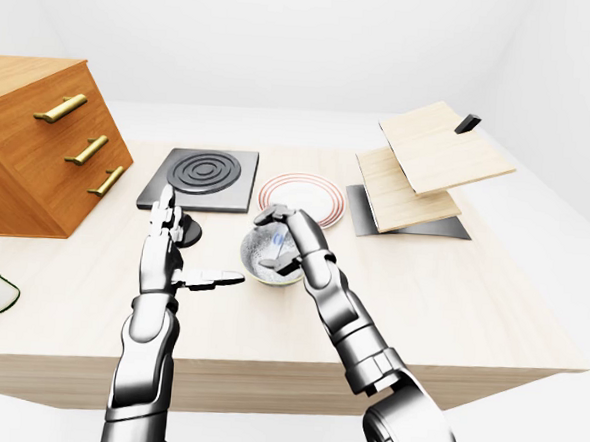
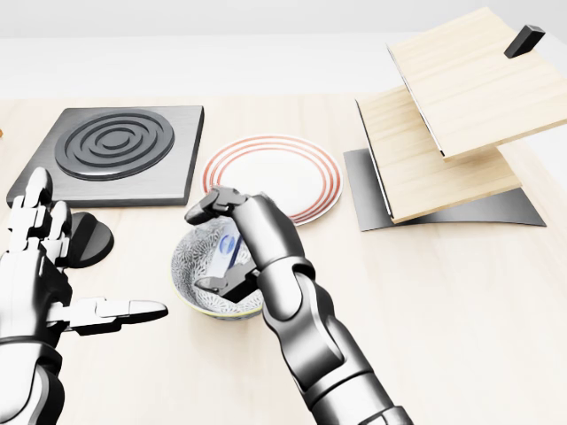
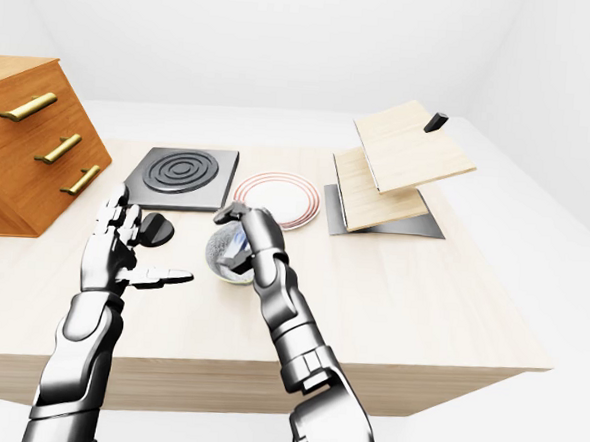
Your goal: Pick up the cream cheese and put it in the bowl.
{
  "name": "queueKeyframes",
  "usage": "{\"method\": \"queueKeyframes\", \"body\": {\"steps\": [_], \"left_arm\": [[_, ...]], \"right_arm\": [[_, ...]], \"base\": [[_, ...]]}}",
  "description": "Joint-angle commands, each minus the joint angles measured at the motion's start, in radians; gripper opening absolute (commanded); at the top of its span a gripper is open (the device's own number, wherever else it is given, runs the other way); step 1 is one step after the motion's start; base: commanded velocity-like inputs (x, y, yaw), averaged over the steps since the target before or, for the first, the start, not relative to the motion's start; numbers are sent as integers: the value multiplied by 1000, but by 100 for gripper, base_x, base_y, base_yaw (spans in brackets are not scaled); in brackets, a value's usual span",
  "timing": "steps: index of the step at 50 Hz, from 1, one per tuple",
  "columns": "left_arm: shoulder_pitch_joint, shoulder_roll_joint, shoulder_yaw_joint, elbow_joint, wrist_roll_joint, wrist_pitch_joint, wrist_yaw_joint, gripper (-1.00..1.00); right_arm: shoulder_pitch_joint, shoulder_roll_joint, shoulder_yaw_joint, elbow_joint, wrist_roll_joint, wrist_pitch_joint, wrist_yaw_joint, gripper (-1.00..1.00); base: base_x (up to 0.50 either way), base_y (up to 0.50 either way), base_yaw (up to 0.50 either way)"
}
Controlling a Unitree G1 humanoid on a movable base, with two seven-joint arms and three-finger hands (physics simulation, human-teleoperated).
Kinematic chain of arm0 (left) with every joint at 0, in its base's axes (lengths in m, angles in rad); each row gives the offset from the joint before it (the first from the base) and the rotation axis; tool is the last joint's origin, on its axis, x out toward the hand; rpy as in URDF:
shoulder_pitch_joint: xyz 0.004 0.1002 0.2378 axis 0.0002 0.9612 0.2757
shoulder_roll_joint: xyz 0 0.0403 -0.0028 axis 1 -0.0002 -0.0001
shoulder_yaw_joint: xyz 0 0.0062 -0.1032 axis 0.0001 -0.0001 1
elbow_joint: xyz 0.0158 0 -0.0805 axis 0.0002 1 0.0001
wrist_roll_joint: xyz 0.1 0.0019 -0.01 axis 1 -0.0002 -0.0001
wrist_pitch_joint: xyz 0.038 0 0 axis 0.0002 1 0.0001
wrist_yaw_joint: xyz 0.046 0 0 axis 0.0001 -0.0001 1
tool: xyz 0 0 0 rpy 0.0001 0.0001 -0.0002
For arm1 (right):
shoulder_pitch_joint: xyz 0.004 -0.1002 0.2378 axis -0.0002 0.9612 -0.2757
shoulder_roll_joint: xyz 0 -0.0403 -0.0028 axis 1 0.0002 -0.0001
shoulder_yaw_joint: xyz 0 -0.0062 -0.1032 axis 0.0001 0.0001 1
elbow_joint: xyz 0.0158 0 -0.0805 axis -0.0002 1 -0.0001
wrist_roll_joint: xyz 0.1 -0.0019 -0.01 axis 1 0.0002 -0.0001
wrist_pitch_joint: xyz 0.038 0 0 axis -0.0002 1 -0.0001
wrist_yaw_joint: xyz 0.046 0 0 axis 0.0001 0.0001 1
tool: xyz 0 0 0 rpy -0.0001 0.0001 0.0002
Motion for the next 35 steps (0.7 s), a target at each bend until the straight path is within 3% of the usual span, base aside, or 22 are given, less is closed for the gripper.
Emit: {"method": "queueKeyframes", "body": {"steps": [1, 14, 25, 35], "left_arm": [[12, -5, -22, -23, -8, 0, -53, 100], [17, -4, -18, -32, -12, 0, -55, 100], [18, -5, -19, -36, -11, 0, -55, 100], [29, -8, -20, -60, -14, 0, -57, 100]], "right_arm": [[50, 30, 3, -101, 70, 0, 26, 100], [48, 31, -2, -177, 76, 0, 35, 100], [94, 17, 13, -439, 76, 0, 105, 100], [133, -56, -59, -548, 170, 0, 95, 100]], "base": [[0, 0, 0], [0, 0, 0], [0, 0, 0], [0, 0, 0]]}}
